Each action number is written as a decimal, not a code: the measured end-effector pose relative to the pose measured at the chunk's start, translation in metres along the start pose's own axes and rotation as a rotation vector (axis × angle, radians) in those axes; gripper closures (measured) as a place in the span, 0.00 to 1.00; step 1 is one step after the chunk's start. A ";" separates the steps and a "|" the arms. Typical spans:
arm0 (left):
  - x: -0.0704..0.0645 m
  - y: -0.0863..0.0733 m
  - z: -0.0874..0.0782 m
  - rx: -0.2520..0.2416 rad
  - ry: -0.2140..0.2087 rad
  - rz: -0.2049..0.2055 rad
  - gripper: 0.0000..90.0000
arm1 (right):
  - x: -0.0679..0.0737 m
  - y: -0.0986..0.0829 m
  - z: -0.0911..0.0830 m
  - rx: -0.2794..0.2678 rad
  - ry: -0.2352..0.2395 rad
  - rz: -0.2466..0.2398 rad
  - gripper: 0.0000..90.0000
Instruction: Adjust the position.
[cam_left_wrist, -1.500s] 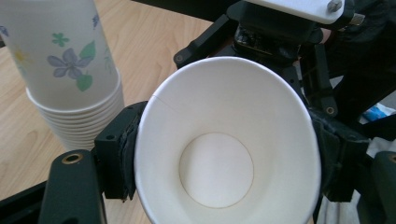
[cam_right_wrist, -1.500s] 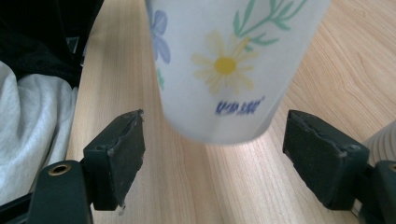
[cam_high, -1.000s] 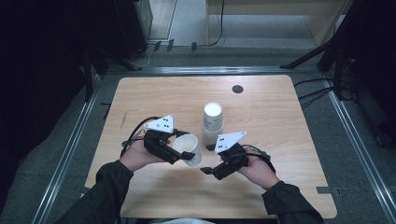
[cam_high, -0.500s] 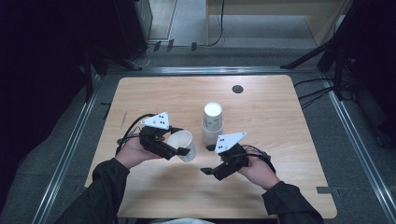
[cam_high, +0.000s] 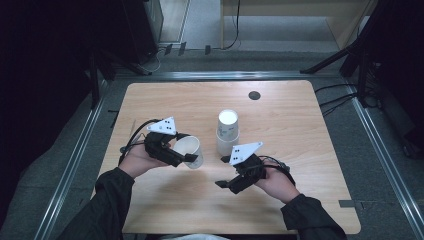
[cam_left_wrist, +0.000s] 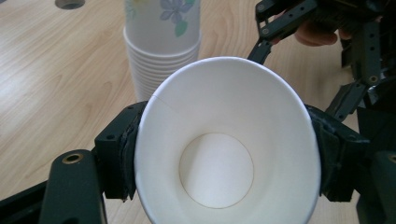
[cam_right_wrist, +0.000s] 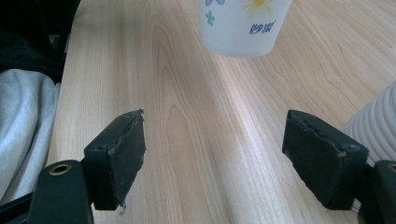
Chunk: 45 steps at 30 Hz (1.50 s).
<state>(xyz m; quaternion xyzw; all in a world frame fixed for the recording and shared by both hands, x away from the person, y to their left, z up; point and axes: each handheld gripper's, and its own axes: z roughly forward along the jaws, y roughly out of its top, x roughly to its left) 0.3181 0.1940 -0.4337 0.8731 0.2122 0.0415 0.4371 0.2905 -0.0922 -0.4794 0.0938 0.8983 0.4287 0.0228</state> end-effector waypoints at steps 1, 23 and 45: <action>0.001 -0.001 -0.001 0.003 0.007 -0.005 0.26 | 0.000 0.000 0.000 0.000 0.000 0.000 0.24; 0.037 -0.027 -0.006 0.082 0.137 -0.063 0.26 | 0.000 -0.002 0.003 0.024 0.004 -0.005 0.24; 0.071 -0.051 -0.025 0.087 0.269 -0.206 0.26 | 0.000 -0.003 0.006 0.044 0.005 -0.021 0.24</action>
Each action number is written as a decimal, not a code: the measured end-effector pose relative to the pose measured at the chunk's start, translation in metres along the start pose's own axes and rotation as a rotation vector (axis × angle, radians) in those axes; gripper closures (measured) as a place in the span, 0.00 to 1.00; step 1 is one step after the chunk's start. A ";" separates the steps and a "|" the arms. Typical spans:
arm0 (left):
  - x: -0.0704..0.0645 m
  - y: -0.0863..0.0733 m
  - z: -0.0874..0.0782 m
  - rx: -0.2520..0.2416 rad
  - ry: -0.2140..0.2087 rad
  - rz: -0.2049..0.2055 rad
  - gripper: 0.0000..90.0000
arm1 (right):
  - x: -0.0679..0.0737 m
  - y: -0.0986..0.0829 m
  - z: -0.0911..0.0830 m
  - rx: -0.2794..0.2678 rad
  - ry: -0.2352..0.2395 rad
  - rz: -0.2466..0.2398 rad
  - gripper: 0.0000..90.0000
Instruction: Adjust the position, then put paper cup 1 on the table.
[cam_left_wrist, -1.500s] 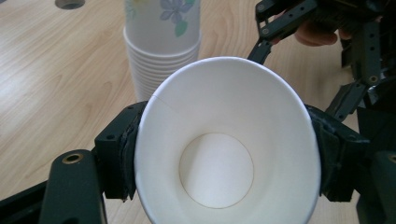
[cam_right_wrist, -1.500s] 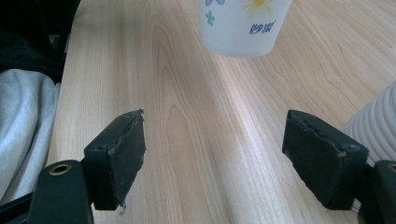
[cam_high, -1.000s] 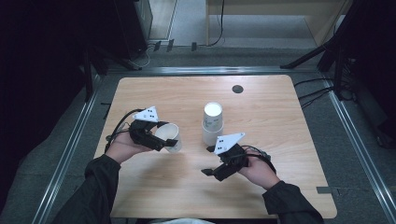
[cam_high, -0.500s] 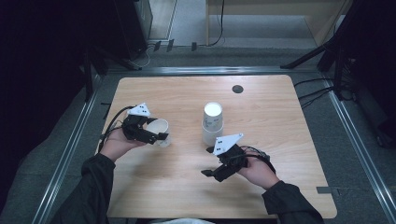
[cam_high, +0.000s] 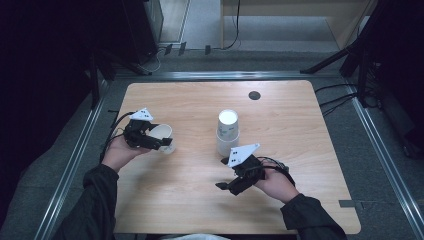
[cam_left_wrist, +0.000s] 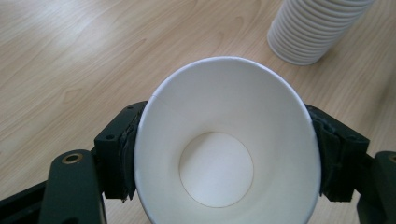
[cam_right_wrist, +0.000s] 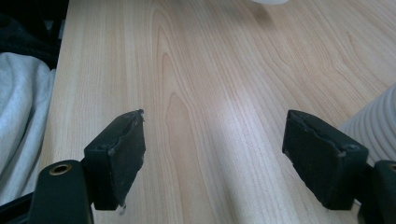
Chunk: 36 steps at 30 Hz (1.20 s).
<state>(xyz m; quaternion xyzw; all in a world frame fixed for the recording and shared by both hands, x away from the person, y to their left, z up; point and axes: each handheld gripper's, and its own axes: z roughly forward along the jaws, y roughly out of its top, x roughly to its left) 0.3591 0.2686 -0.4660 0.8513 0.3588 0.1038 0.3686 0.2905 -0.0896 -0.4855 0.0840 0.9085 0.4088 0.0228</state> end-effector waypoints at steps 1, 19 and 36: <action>0.002 -0.001 -0.001 0.003 0.004 -0.006 0.26 | 0.000 0.000 0.000 0.000 -0.002 -0.003 0.24; 0.029 -0.017 -0.012 0.001 0.089 -0.089 0.26 | 0.000 0.000 0.000 0.003 0.000 -0.004 0.24; 0.035 -0.022 -0.003 0.062 0.157 -0.099 0.24 | 0.000 0.000 0.001 0.004 0.001 -0.007 0.24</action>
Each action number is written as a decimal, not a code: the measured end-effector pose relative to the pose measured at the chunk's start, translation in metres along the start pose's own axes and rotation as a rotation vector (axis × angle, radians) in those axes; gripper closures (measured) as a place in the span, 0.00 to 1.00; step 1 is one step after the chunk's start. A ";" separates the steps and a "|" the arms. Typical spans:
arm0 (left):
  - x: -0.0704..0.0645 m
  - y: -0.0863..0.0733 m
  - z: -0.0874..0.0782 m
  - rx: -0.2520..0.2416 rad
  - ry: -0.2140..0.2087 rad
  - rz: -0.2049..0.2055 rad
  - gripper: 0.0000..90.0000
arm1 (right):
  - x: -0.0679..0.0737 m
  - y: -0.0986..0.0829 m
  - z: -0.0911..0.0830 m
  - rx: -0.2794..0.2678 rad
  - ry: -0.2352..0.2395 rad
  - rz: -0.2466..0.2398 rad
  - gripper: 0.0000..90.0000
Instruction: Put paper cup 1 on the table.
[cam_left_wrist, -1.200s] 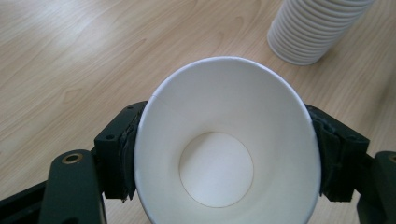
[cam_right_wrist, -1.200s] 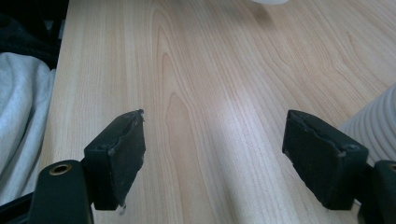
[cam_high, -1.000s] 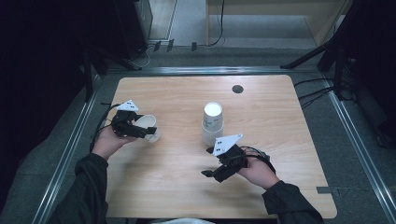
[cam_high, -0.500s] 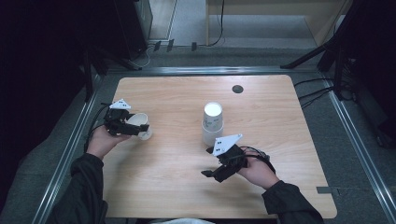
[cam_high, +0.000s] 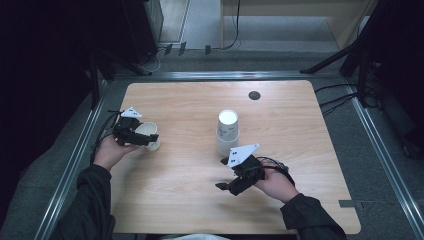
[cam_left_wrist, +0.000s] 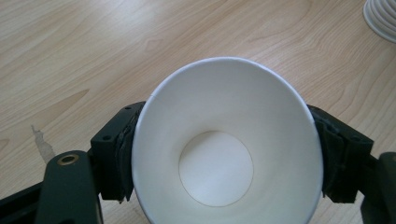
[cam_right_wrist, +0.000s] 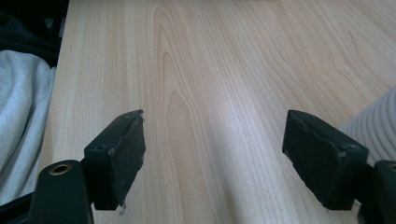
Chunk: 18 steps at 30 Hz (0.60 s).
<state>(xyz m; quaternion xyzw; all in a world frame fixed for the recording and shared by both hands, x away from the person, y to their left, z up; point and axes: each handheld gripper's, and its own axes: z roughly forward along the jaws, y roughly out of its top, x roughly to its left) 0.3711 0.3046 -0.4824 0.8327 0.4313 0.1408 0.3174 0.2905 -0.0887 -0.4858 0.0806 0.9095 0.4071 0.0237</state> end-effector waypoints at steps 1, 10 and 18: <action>0.000 0.000 0.001 0.003 0.002 0.004 0.24 | 0.000 0.000 0.000 0.001 0.001 -0.001 0.24; -0.002 0.000 0.005 0.035 0.005 0.013 0.23 | 0.000 0.000 0.000 0.001 0.000 -0.003 0.24; -0.004 0.000 0.008 0.045 -0.005 0.026 0.22 | 0.000 0.000 0.000 0.003 0.001 -0.003 0.24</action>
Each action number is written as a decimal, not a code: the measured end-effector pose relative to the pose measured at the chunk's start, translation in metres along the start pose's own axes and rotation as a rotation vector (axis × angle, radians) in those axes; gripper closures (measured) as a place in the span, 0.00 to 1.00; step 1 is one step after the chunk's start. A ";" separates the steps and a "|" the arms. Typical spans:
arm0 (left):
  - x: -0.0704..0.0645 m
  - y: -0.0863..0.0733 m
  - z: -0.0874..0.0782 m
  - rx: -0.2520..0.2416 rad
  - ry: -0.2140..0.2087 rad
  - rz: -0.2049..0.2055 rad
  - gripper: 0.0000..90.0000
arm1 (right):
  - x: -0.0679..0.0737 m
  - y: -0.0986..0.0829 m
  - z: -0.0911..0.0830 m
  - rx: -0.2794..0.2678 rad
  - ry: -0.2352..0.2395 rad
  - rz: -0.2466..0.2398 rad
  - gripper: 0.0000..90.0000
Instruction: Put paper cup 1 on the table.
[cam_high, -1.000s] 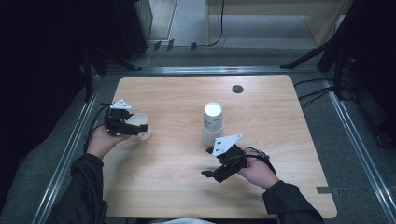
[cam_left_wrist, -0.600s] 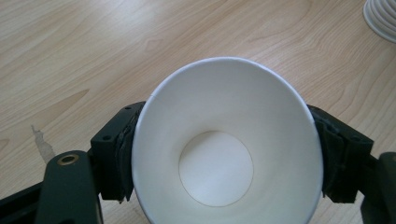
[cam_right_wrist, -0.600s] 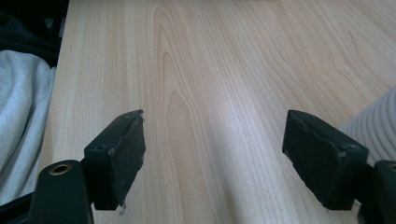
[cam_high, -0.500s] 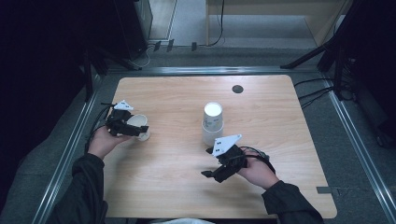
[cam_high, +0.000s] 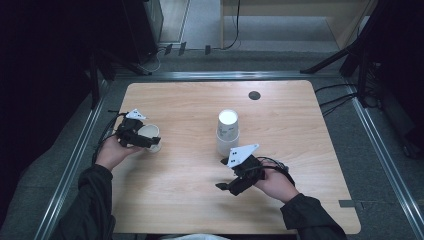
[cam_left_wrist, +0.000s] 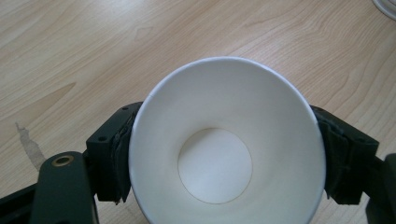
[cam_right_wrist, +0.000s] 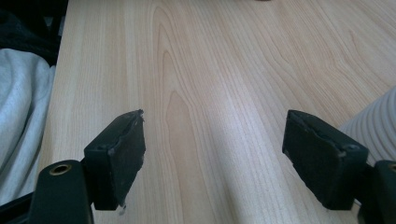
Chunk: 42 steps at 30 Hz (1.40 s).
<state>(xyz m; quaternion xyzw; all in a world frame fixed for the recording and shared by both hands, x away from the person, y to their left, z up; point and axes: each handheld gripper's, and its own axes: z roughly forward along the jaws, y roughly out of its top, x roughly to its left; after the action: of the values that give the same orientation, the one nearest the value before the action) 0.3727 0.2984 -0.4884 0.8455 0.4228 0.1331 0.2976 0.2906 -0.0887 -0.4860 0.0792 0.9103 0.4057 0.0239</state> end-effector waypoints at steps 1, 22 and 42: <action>0.000 0.000 0.000 0.000 0.000 0.000 0.22 | 0.000 0.000 0.000 0.000 0.000 0.000 0.24; -0.001 0.003 -0.009 -0.022 -0.051 -0.002 0.14 | 0.000 0.000 -0.001 0.002 -0.007 -0.004 0.24; -0.015 0.010 -0.049 -0.116 -0.057 -0.008 0.14 | -0.025 -0.001 -0.031 -0.031 -0.056 0.135 0.18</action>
<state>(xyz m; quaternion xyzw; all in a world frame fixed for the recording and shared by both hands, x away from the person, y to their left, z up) 0.3464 0.3009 -0.4438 0.8287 0.4089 0.1321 0.3586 0.3119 -0.1158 -0.4666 0.1513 0.8955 0.4179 0.0230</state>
